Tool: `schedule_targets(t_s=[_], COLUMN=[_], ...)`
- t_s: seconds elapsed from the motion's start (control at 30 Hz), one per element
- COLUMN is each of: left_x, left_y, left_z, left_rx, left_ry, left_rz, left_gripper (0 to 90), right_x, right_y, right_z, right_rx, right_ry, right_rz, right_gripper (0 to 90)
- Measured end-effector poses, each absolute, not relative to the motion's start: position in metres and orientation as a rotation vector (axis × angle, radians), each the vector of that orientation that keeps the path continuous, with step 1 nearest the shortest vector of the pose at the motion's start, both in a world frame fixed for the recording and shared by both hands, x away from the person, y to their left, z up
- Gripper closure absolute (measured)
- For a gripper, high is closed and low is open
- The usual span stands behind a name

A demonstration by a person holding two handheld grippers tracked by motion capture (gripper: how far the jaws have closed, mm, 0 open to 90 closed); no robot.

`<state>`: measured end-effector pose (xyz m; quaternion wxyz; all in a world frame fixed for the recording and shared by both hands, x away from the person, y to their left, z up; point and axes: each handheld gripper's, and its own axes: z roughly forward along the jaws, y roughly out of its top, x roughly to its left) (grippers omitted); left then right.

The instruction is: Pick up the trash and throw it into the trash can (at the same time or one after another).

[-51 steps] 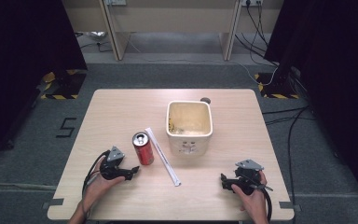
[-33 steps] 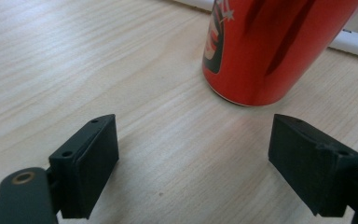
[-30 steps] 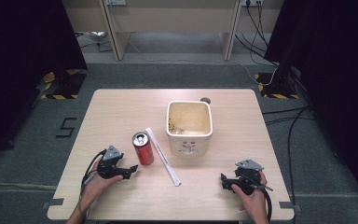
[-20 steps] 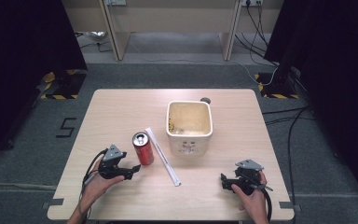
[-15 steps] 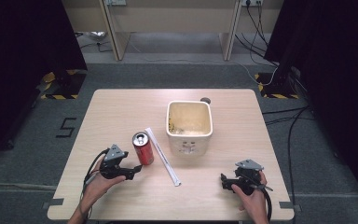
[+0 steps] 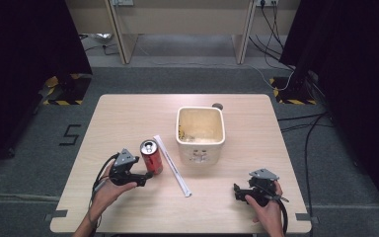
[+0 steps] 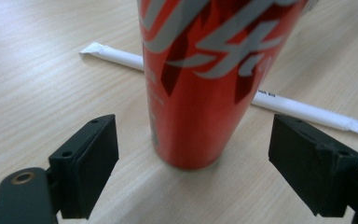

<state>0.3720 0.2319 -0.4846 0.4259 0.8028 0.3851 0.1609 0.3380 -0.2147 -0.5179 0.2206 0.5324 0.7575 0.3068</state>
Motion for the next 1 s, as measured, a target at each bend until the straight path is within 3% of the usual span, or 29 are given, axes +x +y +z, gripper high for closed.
schedule_targets(t_s=[0.8, 1.0], left_x=[0.387, 0.389], left_y=[0.211, 0.209], left_z=[-0.475, -0.475], left_rx=[2.001, 1.997], left_ry=[0.915, 0.896], left_rz=[0.428, 0.459], left_gripper=[16.0, 33.4], right_x=[0.338, 0.338], right_y=[-0.215, -0.215], right_z=[-0.518, -0.518], right_rx=[1.472, 1.472], right_ry=[2.094, 2.094], right_rz=[0.848, 0.848], right_gripper=[0.3, 0.3])
